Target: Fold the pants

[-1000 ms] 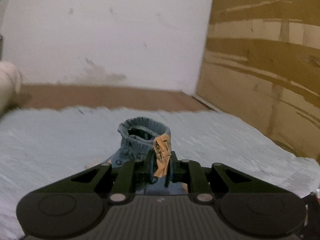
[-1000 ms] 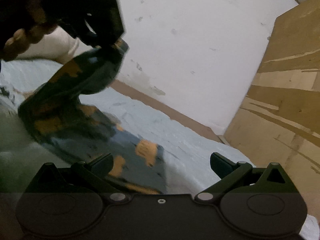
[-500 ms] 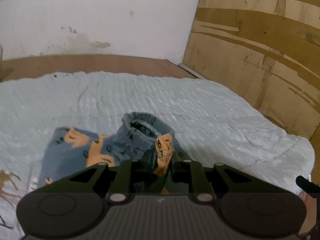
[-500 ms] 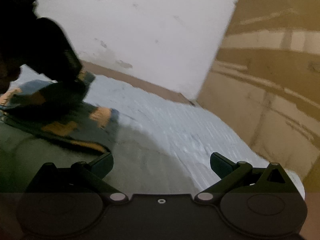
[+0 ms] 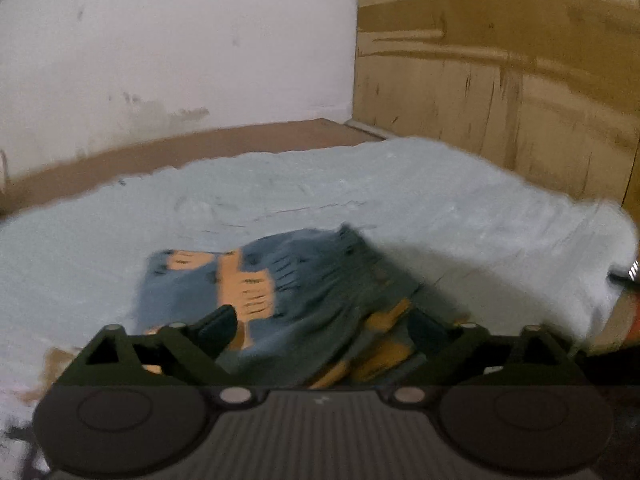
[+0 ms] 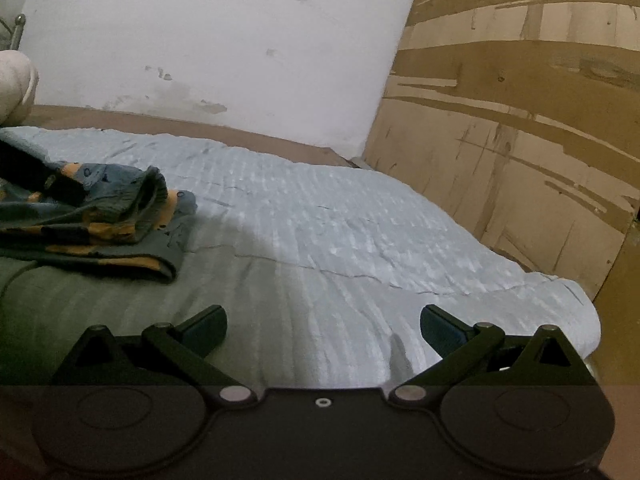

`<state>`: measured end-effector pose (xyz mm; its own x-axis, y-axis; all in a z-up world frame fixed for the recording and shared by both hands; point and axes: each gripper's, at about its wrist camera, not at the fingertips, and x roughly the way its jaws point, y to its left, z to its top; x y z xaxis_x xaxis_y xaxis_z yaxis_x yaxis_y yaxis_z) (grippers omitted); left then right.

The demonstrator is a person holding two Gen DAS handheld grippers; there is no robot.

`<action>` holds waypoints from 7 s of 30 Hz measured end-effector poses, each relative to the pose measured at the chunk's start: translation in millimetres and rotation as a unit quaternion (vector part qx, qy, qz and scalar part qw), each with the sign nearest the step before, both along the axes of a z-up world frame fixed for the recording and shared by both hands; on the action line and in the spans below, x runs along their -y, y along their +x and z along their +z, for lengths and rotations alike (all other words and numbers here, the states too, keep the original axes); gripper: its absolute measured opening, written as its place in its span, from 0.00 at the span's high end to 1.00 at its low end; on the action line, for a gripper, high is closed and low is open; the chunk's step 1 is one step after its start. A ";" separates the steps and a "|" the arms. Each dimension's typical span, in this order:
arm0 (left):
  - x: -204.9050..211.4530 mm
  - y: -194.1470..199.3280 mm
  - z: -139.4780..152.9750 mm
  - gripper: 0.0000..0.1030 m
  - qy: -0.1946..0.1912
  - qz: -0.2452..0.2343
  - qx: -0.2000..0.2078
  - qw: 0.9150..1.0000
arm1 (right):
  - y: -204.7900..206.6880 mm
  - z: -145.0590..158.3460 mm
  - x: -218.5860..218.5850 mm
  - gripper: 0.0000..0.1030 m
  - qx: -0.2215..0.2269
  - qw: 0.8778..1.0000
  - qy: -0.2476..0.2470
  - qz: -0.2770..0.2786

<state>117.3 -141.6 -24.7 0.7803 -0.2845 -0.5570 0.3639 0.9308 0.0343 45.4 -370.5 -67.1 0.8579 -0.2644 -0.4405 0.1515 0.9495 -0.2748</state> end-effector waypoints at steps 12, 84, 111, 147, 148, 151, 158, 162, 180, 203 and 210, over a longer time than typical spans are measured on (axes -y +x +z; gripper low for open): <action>-23.6 -15.8 -2.2 0.35 0.036 -0.014 -0.017 0.999 | 65.0 33.9 5.8 0.01 -0.016 0.957 0.228 0.181; -95.5 5.1 -16.0 0.00 -0.035 0.180 -0.104 0.977 | 74.2 0.9 -28.8 0.01 -0.076 0.986 0.114 0.094; -73.7 139.0 -21.3 0.00 -0.003 0.143 -0.058 0.988 | 183.9 -2.7 -16.0 0.01 -0.060 0.986 0.112 0.105; -81.3 23.3 -17.8 0.00 0.009 0.110 -0.058 0.992 | 66.0 9.4 -42.3 0.01 -0.097 0.984 0.137 0.065; -82.4 19.0 -18.1 0.00 0.007 0.109 -0.056 0.992 | 60.1 12.6 -42.7 0.01 -0.092 0.984 0.137 0.065; -86.0 13.0 -17.1 0.00 -0.003 0.114 -0.059 0.992 | 45.4 20.6 -47.1 0.01 -0.084 0.983 0.146 0.071; -93.6 0.6 -17.5 0.00 -0.024 0.120 -0.069 0.990 | 33.3 18.0 -63.2 0.01 -0.095 0.981 0.142 0.095; -93.2 -13.9 -19.5 0.00 -0.023 0.110 -0.078 0.991 | 29.1 13.8 -68.3 0.01 -0.099 0.979 0.143 0.101; -94.3 -56.0 -2.9 0.00 -0.046 0.112 -0.087 0.989 | -6.1 23.7 -56.2 0.01 -0.069 0.973 0.187 0.116; -80.9 -27.6 34.4 0.00 -0.072 0.138 -0.076 0.985 | 21.1 40.9 -35.2 0.01 -0.064 0.963 0.204 0.162; -83.5 -20.0 42.4 0.00 -0.065 0.156 -0.071 0.983 | 35.6 33.4 -34.6 0.01 -0.076 0.960 0.199 0.182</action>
<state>97.3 -58.1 17.7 0.7574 -0.1201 -0.6418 0.0525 0.9909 -0.1236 81.0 -335.9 -33.7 0.7787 0.2572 -0.5723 -0.2243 0.9660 0.1288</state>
